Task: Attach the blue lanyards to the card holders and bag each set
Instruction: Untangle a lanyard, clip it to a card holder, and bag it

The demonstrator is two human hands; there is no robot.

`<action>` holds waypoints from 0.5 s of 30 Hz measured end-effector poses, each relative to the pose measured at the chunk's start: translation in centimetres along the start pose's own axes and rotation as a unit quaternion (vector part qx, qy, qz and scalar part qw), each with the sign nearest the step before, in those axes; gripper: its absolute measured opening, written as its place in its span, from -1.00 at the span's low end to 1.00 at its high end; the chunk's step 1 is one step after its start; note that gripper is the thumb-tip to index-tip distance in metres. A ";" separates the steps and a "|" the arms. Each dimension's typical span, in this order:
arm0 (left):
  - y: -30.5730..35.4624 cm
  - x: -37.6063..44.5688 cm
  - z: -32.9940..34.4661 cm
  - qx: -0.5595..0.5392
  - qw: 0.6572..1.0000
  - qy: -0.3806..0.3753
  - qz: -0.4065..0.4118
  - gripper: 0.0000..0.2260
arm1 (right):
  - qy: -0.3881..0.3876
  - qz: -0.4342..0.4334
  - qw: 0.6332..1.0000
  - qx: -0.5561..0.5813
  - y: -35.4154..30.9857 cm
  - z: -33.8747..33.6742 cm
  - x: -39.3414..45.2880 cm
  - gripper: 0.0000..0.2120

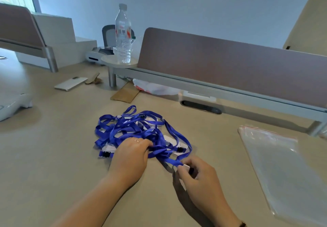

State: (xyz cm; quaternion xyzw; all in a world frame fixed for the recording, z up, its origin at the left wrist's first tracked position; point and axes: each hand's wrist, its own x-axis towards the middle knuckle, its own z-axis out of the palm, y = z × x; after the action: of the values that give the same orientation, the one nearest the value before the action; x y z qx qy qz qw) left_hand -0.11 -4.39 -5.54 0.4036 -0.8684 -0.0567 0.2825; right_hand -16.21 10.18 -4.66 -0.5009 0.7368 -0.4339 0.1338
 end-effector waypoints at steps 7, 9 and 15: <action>0.6 -0.8 -0.4 -0.006 0.998 0.064 -0.026 -0.68 | 0.059 0.131 0.956 0.256 -0.1 -0.9 -0.6 -0.80; 1.5 -1.4 -1.0 -0.068 0.993 0.090 0.019 -0.69 | 0.041 0.145 0.949 0.278 -0.5 -1.1 -0.8 -0.88; 6.6 -3.6 -1.7 -0.140 0.973 -0.126 0.133 -0.51 | -0.030 0.091 0.967 0.238 -1.9 -1.9 -1.7 -0.88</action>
State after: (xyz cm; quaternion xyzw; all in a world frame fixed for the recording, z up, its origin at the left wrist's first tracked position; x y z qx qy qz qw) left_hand -1.76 2.91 -3.62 0.2305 -0.9263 -0.1902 0.2297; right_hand -15.39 12.35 -2.48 -0.3984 0.6503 -0.5676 0.3102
